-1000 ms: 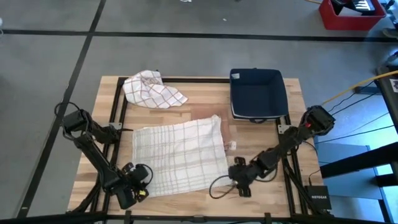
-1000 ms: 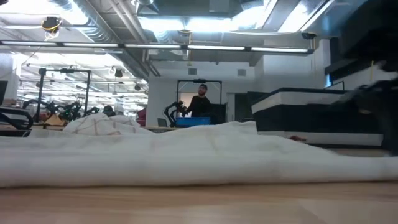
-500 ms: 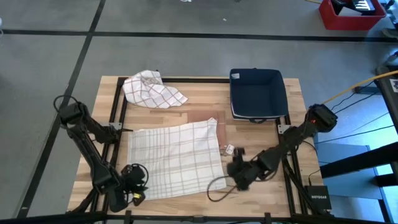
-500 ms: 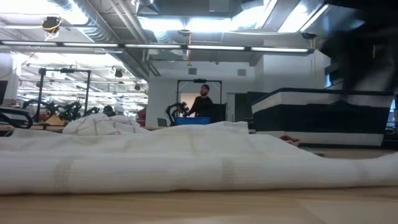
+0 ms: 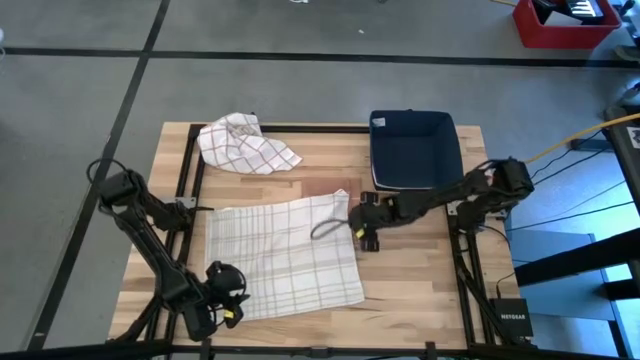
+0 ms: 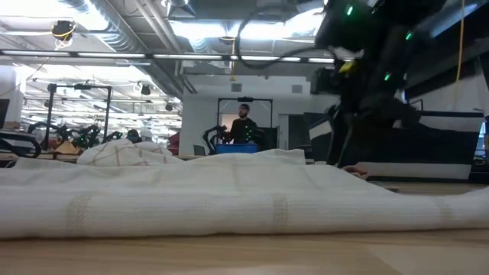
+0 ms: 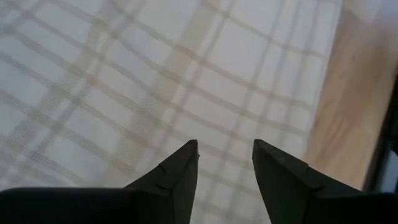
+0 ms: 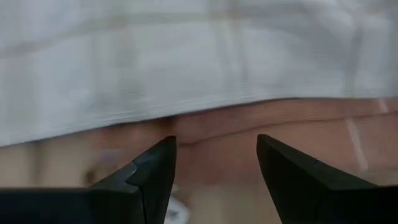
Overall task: Fold towel
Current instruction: Fold the bottom white towel
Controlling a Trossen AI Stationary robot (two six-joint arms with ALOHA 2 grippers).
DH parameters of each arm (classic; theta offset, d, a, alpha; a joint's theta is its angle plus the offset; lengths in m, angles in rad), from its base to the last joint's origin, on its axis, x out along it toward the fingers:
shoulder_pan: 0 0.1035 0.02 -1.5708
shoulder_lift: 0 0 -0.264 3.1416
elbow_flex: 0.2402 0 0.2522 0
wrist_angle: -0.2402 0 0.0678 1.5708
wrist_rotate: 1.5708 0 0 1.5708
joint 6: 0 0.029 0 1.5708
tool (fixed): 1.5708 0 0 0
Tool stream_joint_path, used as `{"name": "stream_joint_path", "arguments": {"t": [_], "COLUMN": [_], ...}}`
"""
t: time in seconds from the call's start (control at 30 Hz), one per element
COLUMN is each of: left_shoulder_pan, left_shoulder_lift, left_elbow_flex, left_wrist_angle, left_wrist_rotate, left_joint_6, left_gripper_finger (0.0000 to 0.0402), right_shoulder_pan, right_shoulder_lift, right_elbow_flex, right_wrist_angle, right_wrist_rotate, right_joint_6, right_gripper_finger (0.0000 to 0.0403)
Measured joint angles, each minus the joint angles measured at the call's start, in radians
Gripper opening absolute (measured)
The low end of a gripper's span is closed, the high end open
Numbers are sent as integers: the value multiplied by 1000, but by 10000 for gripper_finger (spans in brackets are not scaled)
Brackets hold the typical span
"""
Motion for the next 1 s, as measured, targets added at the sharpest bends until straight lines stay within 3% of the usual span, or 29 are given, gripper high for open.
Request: {"name": "stream_joint_path", "arguments": {"t": [0.17,0.3,0.47,0.73,1.0], "left_shoulder_pan": [0,0,-3,-3,-3], "left_shoulder_lift": [38,71,106,110,110], "left_elbow_flex": [0,0,0,0,0], "left_wrist_angle": [0,0,1,0,0], "left_wrist_rotate": [28,114,139,146,147], "left_joint_6": [-10,-28,-62,-53,-53], "left_gripper_finger": [145,145,145,145,145], "right_shoulder_pan": [-96,-177,-250,-227,-131], "right_shoulder_lift": [0,0,0,0,7], "right_elbow_flex": [-63,-71,-71,-59,-14], "right_wrist_angle": [125,123,142,114,54], "right_wrist_rotate": [-27,79,191,-66,-158], "right_joint_6": [-90,-134,-126,-91,-90], "right_gripper_finger": [225,225,225,225,225]}}
